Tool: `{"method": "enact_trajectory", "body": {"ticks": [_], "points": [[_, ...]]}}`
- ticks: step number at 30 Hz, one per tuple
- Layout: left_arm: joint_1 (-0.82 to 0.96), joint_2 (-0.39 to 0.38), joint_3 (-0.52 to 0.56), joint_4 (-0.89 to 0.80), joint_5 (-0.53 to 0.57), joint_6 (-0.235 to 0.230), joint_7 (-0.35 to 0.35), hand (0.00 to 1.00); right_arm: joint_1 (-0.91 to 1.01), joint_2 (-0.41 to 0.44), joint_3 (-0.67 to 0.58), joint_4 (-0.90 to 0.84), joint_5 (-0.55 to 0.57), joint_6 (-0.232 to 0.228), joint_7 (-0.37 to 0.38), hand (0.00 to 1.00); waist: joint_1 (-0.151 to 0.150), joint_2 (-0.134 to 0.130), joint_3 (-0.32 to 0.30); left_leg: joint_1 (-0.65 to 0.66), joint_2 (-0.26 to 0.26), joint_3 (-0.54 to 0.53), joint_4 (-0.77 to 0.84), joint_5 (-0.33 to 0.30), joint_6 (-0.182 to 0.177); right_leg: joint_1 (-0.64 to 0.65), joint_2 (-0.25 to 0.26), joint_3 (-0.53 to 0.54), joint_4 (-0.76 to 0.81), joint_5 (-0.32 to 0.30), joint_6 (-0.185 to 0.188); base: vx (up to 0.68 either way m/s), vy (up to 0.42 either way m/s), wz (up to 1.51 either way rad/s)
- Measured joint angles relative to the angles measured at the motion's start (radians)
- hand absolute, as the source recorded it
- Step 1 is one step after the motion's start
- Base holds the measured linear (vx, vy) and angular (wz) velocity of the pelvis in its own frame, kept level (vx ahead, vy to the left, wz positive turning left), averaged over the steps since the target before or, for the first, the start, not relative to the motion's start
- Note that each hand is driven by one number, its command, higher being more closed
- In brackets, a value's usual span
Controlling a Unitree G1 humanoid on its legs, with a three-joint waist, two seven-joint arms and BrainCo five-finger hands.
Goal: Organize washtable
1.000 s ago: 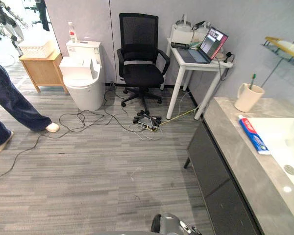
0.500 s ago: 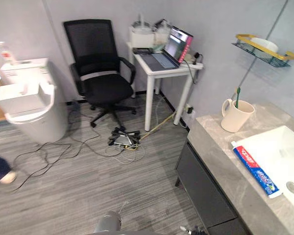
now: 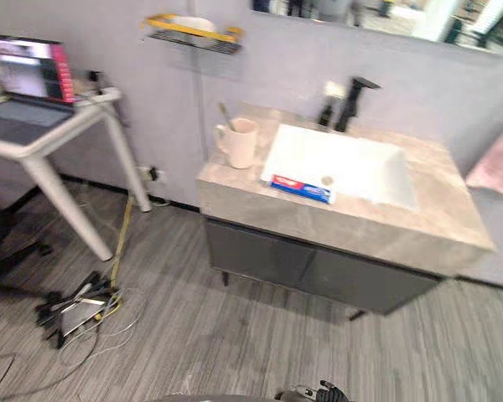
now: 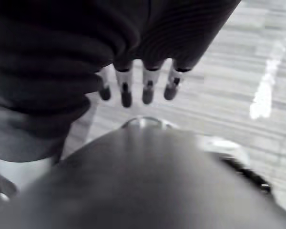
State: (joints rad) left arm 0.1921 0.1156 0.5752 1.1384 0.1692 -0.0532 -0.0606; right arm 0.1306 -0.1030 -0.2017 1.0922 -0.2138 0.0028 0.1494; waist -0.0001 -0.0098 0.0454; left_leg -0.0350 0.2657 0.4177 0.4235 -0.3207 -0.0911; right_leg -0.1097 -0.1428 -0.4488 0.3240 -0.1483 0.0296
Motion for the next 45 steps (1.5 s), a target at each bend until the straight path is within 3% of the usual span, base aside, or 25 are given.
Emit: {"method": "enact_trajectory", "body": {"ticks": [2, 4, 5, 7, 8, 11, 12, 14, 17, 23, 31, 32, 39, 45], "points": [[0.001, -0.013, -0.006, -0.009, 0.000, 0.000, 0.003, 0.00, 0.017, 0.000, -0.023, 0.007, -0.002, 0.006, -0.003, 0.00, 0.010, 0.005, 0.000, 0.022, 0.021, 0.006, 0.045, 0.018, -0.027, -0.005, 0.018, 0.035, 0.012, -0.024, -0.003, 0.17, -0.103, -0.49], [0.006, -0.032, -0.005, -0.021, 0.000, 0.001, 0.018, 0.00, 0.024, -0.003, -0.038, 0.016, -0.002, 0.008, -0.009, 0.00, 0.020, 0.016, 0.005, -0.055, 0.050, -0.106, 0.234, 0.064, 0.032, 0.001, 0.044, 0.076, 0.024, -0.044, -0.017, 0.14, -0.168, -0.71], [0.008, -0.046, -0.005, -0.022, 0.000, 0.002, 0.023, 0.00, 0.025, 0.000, -0.044, 0.015, -0.002, 0.009, -0.016, 0.00, 0.023, 0.020, 0.013, -0.119, 0.051, -0.202, 0.361, 0.119, 0.080, 0.021, 0.059, 0.104, 0.017, -0.050, -0.028, 0.17, -0.123, -0.76], [0.004, -0.081, -0.010, -0.029, 0.000, 0.003, 0.025, 0.00, 0.028, -0.007, -0.069, -0.006, -0.004, 0.020, -0.019, 0.00, 0.041, 0.040, 0.016, -0.166, 0.041, -0.299, 0.432, 0.111, 0.048, 0.043, 0.088, 0.141, -0.009, -0.050, -0.035, 0.19, -0.071, -0.78], [0.003, -0.094, -0.038, -0.030, -0.001, 0.003, 0.028, 0.00, 0.029, -0.009, -0.087, -0.008, -0.007, 0.025, -0.022, 0.00, 0.043, 0.052, 0.022, -0.178, 0.027, -0.314, 0.374, 0.092, 0.020, 0.054, 0.093, 0.158, -0.022, -0.045, -0.026, 0.17, -0.021, -0.52], [-0.021, -0.112, -0.068, -0.051, -0.001, 0.003, 0.044, 0.00, 0.026, -0.004, -0.096, -0.018, -0.025, 0.026, -0.038, 0.00, 0.041, 0.053, 0.021, -0.165, -0.007, -0.306, 0.083, 0.101, 0.000, 0.071, 0.095, 0.193, -0.061, -0.038, -0.008, 0.19, 0.036, -0.43], [-0.027, -0.109, -0.075, -0.052, -0.001, -0.002, 0.048, 0.00, 0.016, -0.004, -0.094, -0.015, -0.025, 0.027, -0.040, 0.00, 0.046, 0.051, 0.018, -0.142, -0.015, -0.295, 0.003, 0.113, -0.034, 0.070, 0.101, 0.227, -0.062, -0.043, 0.004, 0.20, 0.093, -0.56], [-0.026, -0.096, -0.075, -0.051, -0.001, -0.002, 0.063, 0.00, 0.009, 0.011, -0.085, -0.021, -0.024, 0.021, -0.046, 0.00, 0.034, 0.020, 0.000, -0.113, -0.042, -0.260, -0.047, 0.118, -0.028, 0.076, 0.088, 0.254, -0.096, -0.030, 0.026, 0.28, 0.087, -0.43], [-0.040, -0.080, -0.093, -0.050, 0.000, -0.002, 0.076, 0.00, 0.014, 0.021, -0.074, -0.020, -0.025, 0.012, -0.064, 0.00, 0.038, -0.002, -0.006, -0.077, -0.070, -0.239, -0.080, 0.118, -0.026, 0.115, 0.067, 0.271, -0.154, 0.000, 0.038, 0.24, 0.085, -0.14], [-0.028, -0.082, -0.092, -0.028, -0.001, -0.002, 0.086, 0.00, 0.013, 0.020, -0.102, -0.012, -0.042, 0.007, -0.085, 0.00, 0.043, 0.014, -0.008, 0.049, -0.101, -0.221, -0.182, 0.126, -0.015, 0.202, 0.051, 0.288, -0.208, 0.024, 0.037, 0.13, 0.066, -0.02], [-0.013, -0.082, -0.095, 0.000, -0.002, -0.001, 0.083, 0.00, 0.014, 0.009, -0.115, 0.024, 0.014, 0.005, -0.082, 0.00, 0.042, 0.021, -0.008, 0.102, -0.114, -0.225, -0.286, 0.183, -0.014, 0.226, 0.052, 0.284, -0.228, 0.040, 0.038, 0.03, -0.011, 0.02], [0.058, -0.062, -0.113, 0.016, -0.002, -0.001, 0.083, 0.00, 0.014, 0.023, -0.095, 0.033, 0.047, 0.003, -0.082, 0.00, 0.039, -0.025, -0.004, 0.161, -0.217, -0.280, -0.515, 0.320, 0.024, 0.211, -0.012, 0.283, -0.291, 0.059, 0.082, 0.00, 0.000, 0.00], [0.059, -0.065, -0.117, 0.016, -0.012, -0.002, 0.085, 0.00, 0.015, 0.023, -0.095, 0.035, 0.057, 0.001, -0.085, 0.00, 0.040, -0.027, -0.003, 0.161, -0.218, -0.283, -0.515, 0.321, 0.024, 0.212, -0.012, 0.279, -0.291, 0.059, 0.082, 0.00, 0.000, 0.01], [0.072, -0.067, -0.179, 0.018, -0.114, -0.049, 0.133, 0.00, 0.026, 0.029, -0.099, 0.063, 0.182, -0.044, -0.136, 0.00, 0.041, -0.031, -0.002, 0.164, -0.224, -0.308, -0.515, 0.322, 0.025, 0.232, -0.019, 0.253, -0.299, 0.059, 0.083, -0.01, -0.003, 0.11]]}}
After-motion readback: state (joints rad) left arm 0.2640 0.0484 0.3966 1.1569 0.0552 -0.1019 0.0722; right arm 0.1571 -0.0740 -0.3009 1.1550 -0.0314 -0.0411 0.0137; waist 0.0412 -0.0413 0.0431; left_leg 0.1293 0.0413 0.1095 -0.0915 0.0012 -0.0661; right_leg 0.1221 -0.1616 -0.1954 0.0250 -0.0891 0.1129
